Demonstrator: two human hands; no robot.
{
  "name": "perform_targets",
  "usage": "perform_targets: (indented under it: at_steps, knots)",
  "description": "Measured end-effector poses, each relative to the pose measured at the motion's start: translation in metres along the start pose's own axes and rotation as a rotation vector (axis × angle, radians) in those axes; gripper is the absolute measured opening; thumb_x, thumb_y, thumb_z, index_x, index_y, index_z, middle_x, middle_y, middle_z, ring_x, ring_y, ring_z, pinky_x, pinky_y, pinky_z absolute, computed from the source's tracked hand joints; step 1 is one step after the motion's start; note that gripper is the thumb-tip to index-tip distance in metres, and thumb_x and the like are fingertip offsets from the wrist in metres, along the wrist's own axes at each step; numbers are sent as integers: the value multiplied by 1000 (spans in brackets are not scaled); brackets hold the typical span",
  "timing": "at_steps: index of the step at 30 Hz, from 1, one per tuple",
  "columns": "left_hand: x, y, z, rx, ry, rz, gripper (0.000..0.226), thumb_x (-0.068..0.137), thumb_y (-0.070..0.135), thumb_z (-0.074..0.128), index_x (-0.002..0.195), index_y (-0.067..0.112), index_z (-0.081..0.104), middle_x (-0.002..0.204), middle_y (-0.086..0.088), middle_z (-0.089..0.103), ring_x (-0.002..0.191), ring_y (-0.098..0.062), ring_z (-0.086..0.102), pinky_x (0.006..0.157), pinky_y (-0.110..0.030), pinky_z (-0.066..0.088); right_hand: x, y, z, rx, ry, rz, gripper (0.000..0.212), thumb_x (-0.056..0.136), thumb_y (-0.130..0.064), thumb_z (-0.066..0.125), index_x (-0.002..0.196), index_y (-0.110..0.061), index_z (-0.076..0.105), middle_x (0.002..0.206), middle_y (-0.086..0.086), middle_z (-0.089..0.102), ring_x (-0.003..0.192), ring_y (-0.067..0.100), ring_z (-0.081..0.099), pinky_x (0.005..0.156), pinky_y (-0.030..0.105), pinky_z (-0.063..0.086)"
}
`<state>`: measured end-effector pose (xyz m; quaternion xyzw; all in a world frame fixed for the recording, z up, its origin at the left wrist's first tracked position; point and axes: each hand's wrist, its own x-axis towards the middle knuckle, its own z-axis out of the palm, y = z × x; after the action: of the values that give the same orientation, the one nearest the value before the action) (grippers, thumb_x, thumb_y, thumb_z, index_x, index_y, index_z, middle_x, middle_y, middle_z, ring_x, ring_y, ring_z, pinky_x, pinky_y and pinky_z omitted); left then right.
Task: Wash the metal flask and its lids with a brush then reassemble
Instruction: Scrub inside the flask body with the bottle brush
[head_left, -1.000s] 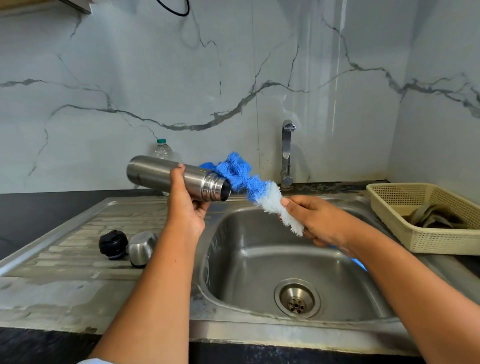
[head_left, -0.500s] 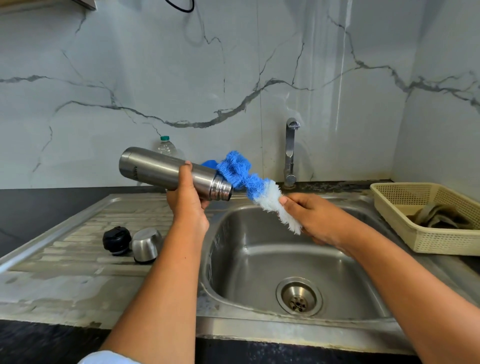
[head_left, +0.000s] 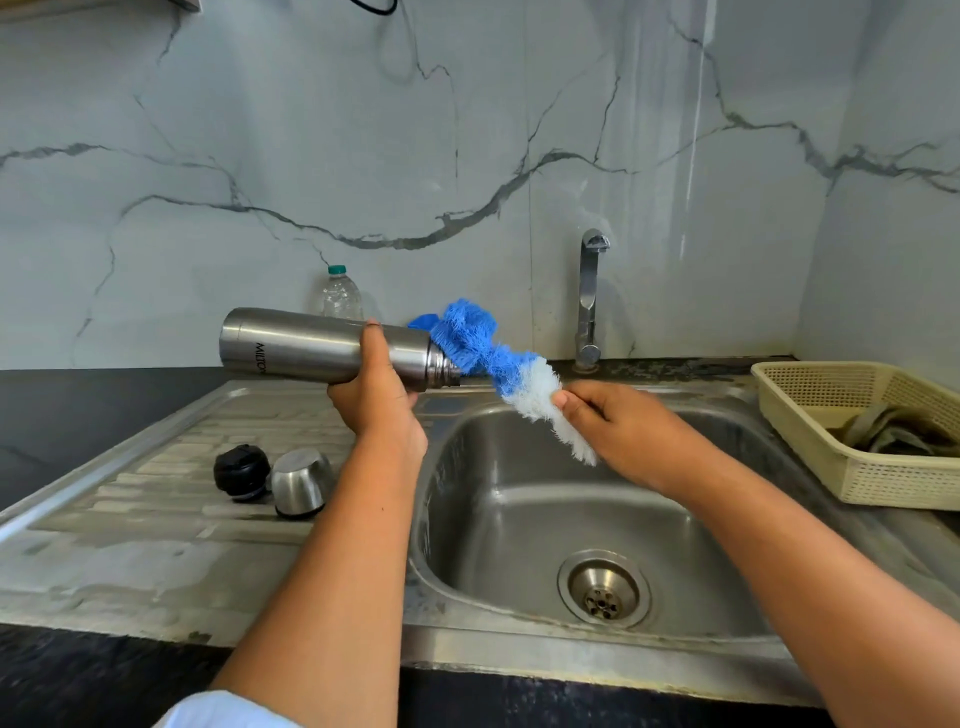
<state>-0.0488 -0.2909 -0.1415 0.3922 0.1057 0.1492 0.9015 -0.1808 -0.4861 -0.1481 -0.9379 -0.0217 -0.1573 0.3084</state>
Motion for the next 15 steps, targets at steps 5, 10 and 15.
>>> perform_targets:
  at_steps: [5, 10, 15]
  knots:
    - [10, 5, -2, -33, 49, 6, 51, 81, 44, 83, 116, 16, 59, 116, 0, 71, 97, -16, 73, 79, -41, 65, -3, 1, 1, -43, 26, -32, 30, 106, -54, 37, 86, -39, 55, 78, -7, 63, 73, 10, 59, 63, 28, 45]
    - [0, 0, 3, -22, 15, -39, 60, 78, 49, 84, 123, 17, 60, 119, 1, 70, 100, -15, 72, 82, -40, 65, 2, -4, 11, -51, 67, -12, 37, 107, -51, 35, 104, -24, 60, 85, -2, 65, 78, 14, 61, 72, 35, 51]
    - [3, 12, -1, -123, 11, -75, 56, 85, 46, 81, 127, 18, 58, 119, -1, 71, 99, -14, 73, 79, -35, 65, -3, 1, 10, -44, 75, -28, 37, 106, -53, 35, 104, -26, 59, 84, -3, 65, 78, 13, 60, 74, 38, 52]
